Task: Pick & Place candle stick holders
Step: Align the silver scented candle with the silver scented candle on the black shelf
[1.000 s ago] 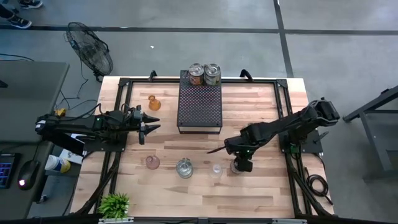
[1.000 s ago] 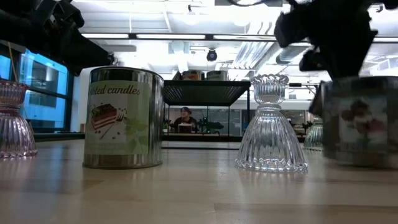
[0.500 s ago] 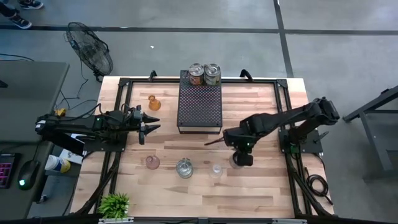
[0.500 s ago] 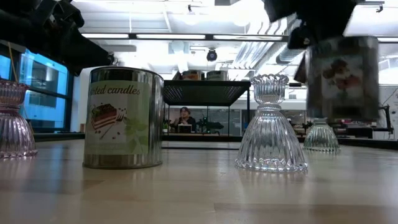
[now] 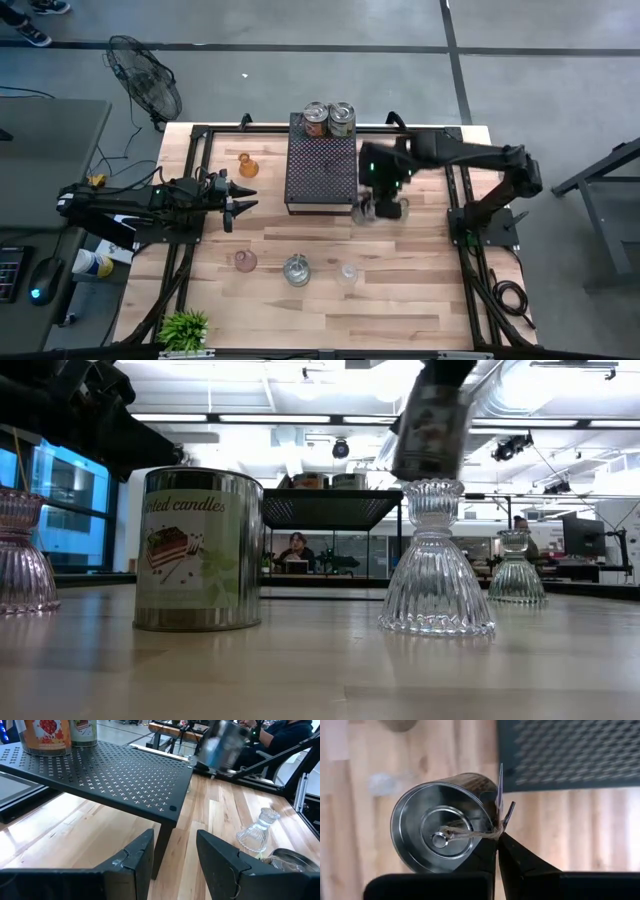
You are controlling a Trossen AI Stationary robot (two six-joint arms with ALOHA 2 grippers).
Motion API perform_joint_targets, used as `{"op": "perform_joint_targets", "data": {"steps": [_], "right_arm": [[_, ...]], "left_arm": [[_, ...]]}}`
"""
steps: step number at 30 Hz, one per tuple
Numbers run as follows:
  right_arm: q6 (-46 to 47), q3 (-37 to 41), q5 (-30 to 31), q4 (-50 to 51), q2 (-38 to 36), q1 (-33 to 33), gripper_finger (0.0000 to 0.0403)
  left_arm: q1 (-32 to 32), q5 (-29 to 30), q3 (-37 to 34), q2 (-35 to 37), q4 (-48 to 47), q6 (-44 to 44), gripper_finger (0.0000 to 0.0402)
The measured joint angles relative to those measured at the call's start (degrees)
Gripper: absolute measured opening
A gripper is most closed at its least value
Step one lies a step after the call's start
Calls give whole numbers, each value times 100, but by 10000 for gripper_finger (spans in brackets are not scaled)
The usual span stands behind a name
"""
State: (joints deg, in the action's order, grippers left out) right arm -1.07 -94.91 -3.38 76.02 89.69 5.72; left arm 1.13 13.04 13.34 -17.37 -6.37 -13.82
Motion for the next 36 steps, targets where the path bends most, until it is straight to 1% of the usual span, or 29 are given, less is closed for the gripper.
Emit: {"op": "perform_joint_targets", "data": {"steps": [5,9,15,17,19,22,27,33,36], "right_arm": [[-845,-269,1,-87,60,831,0],[-1429,-804,-161,-89,379,1362,0],[-2084,-2125,-454,336,1333,1936,1],[-2262,-2528,-642,443,1695,2105,1],[-2389,-2838,-778,504,2022,2250,1],[-2507,-3182,-785,578,2438,2403,1],[-2756,-3407,-864,588,2761,2511,1],[-2794,-3410,-771,227,2802,2628,1],[-2808,-3407,-734,200,2806,2659,1]], "left_arm": [[2,5,0,0,2,0,145],[0,13,0,0,31,0,145],[0,15,0,0,31,2,145],[0,15,0,-2,31,2,145],[2,15,0,-1,31,2,145],[2,15,0,0,28,2,145],[2,13,0,0,25,2,145],[2,13,0,0,24,2,145],[0,13,0,0,22,2,145]]}}
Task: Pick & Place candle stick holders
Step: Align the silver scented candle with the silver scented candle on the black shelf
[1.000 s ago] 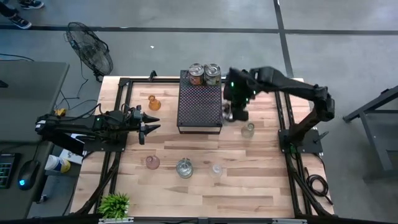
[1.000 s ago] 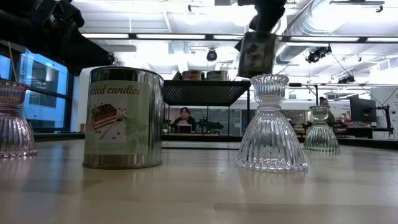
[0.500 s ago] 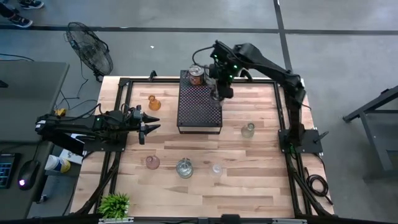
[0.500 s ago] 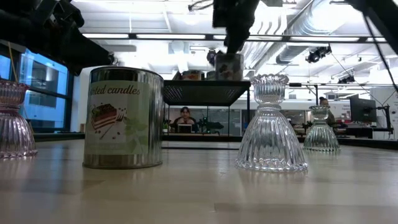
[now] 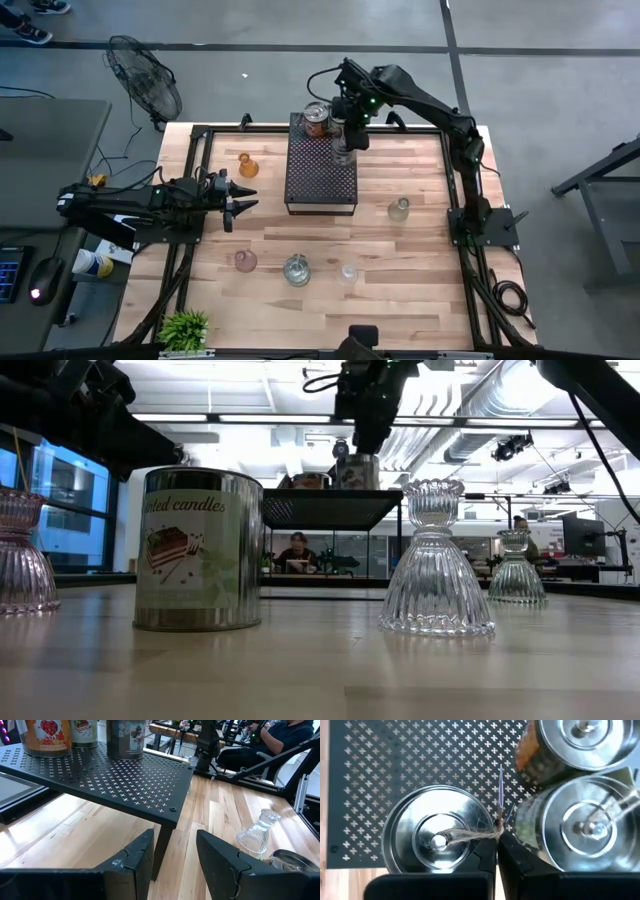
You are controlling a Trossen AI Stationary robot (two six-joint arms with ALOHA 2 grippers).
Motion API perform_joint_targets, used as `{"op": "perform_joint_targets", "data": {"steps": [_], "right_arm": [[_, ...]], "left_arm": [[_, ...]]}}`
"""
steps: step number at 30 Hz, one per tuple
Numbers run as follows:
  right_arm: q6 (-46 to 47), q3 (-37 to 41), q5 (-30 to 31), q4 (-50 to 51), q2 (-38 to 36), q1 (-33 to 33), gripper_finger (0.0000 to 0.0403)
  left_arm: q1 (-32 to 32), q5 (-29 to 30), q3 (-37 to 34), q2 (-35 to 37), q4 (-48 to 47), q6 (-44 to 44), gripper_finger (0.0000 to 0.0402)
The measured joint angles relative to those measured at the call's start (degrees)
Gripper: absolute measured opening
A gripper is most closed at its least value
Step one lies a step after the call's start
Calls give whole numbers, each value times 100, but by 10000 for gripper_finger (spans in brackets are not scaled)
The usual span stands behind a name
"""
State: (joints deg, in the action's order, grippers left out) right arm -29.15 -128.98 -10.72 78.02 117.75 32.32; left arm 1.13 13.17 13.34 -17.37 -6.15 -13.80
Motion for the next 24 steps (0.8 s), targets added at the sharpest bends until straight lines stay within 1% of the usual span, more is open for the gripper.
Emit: {"op": "perform_joint_targets", "data": {"steps": [3,10,17,24], "right_arm": [[-48,1,193,-29,0,-2,1],[-136,5,239,-203,0,-3,0],[-293,7,550,-343,0,-9,0],[-402,7,600,-424,0,-9,0]], "left_arm": [[0,-2,0,0,0,0,145],[0,-2,0,0,2,0,145],[0,-2,0,0,0,0,145],[2,-2,0,0,1,0,145]]}}
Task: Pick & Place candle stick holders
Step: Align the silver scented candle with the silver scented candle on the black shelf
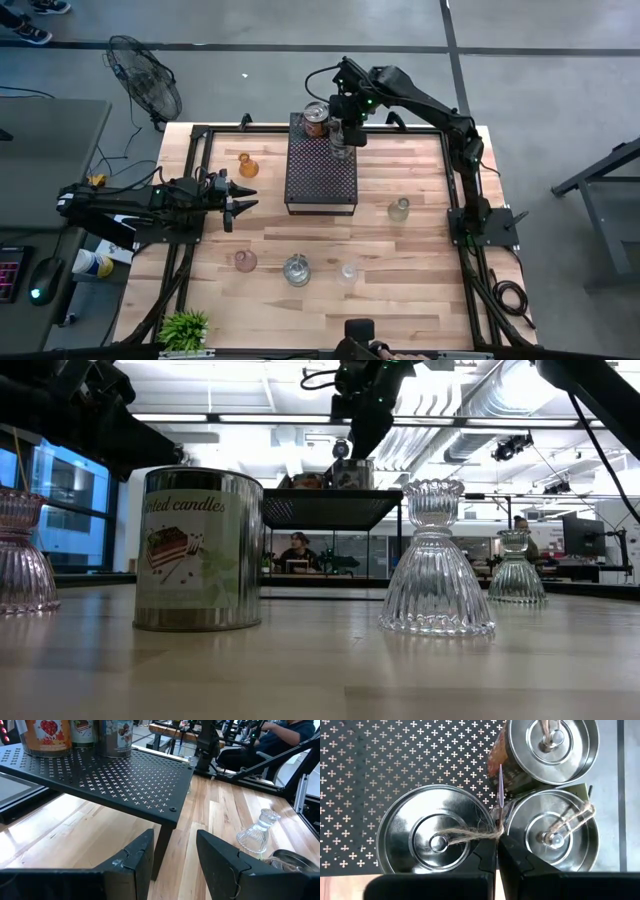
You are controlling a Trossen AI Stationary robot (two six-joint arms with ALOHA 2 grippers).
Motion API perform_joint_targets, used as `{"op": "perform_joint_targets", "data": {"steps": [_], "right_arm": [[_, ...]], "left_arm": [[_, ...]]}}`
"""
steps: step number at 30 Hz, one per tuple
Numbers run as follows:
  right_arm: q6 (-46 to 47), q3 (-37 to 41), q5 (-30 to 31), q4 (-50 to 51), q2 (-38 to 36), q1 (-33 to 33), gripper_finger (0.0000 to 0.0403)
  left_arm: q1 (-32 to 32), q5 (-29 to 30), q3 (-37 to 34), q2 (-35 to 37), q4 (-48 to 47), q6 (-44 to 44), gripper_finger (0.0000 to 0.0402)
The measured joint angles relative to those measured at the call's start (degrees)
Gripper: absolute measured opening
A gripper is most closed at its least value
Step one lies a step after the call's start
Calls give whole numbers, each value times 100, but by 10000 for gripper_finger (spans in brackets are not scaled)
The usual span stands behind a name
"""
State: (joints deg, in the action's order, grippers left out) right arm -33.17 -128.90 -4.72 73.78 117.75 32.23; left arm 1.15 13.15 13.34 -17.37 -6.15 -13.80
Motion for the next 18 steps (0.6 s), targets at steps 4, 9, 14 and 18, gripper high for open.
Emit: {"op": "perform_joint_targets", "data": {"steps": [4,9,14,18], "right_arm": [[-56,0,-16,-17,0,-2,0],[-61,0,38,-83,0,-2,0],[-161,0,48,-85,0,-2,0],[-164,0,92,-85,0,-2,1]], "left_arm": [[-2,0,0,1,1,0,145],[0,-1,0,1,0,0,145],[-1,-2,0,1,1,0,145],[0,-2,0,0,1,1,145]]}}
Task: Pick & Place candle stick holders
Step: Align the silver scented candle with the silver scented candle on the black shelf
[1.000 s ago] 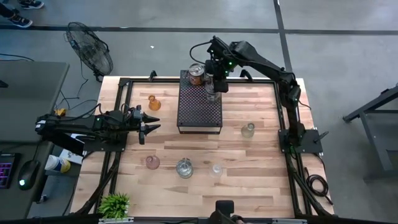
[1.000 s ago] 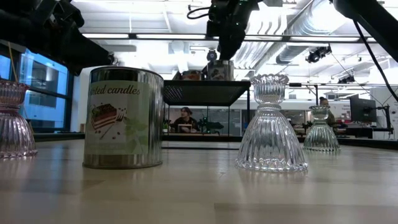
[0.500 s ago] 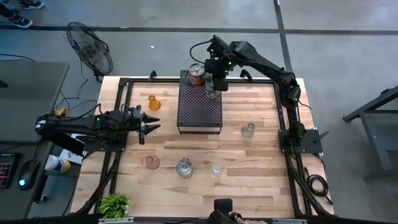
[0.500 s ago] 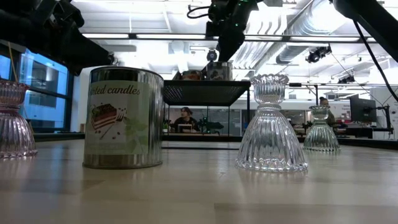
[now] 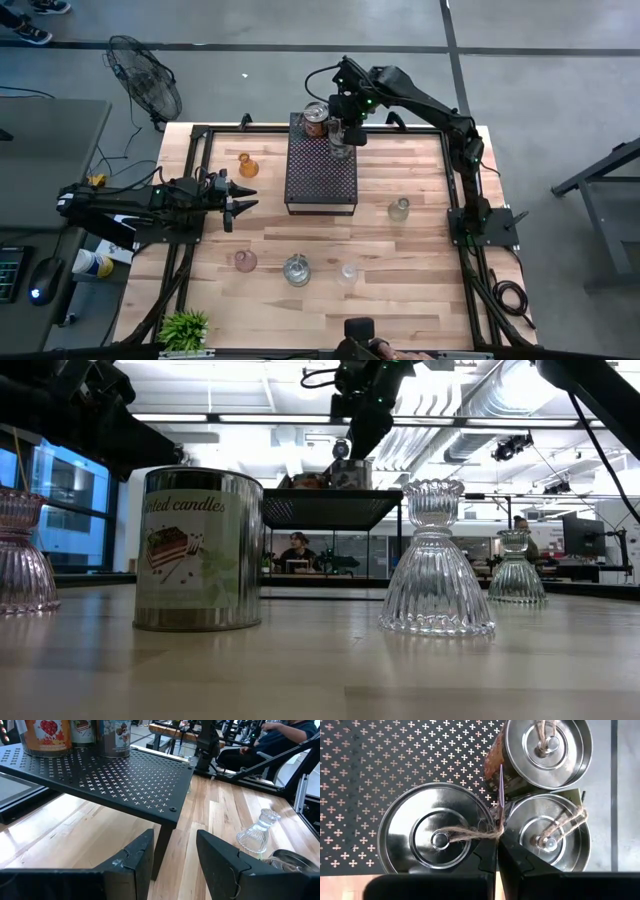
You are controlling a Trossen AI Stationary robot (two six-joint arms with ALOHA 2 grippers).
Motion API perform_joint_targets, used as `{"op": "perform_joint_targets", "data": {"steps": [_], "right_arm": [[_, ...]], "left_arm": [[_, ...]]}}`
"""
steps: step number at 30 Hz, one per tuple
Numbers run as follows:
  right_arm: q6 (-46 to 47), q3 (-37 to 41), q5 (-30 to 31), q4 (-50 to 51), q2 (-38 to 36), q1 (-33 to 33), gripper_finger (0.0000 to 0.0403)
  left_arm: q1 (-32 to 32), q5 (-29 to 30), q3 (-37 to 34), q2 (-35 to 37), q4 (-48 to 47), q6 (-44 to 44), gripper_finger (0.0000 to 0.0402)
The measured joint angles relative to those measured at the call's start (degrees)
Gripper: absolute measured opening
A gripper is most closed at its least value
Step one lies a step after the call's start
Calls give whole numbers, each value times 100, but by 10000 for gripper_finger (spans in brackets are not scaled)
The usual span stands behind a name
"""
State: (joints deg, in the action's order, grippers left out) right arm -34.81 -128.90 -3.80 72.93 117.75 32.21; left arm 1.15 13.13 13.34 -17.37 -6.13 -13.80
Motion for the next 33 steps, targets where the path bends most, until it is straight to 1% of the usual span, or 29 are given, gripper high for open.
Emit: {"op": "perform_joint_targets", "data": {"steps": [3,11,15,23,26,33], "right_arm": [[2,0,49,2,0,0,12],[111,0,71,2,-2,0,96],[185,0,96,-14,-60,0,121],[307,0,194,-103,-447,0,130],[552,0,171,-67,-664,-15,129],[780,0,-111,192,-1095,-78,129]], "left_arm": [[-2,0,0,1,0,-1,145],[0,0,0,-1,0,1,145],[0,0,0,0,-1,1,145],[0,0,0,0,-1,0,145],[-1,0,0,-1,0,-1,145],[-1,0,0,0,0,63,145]]}}
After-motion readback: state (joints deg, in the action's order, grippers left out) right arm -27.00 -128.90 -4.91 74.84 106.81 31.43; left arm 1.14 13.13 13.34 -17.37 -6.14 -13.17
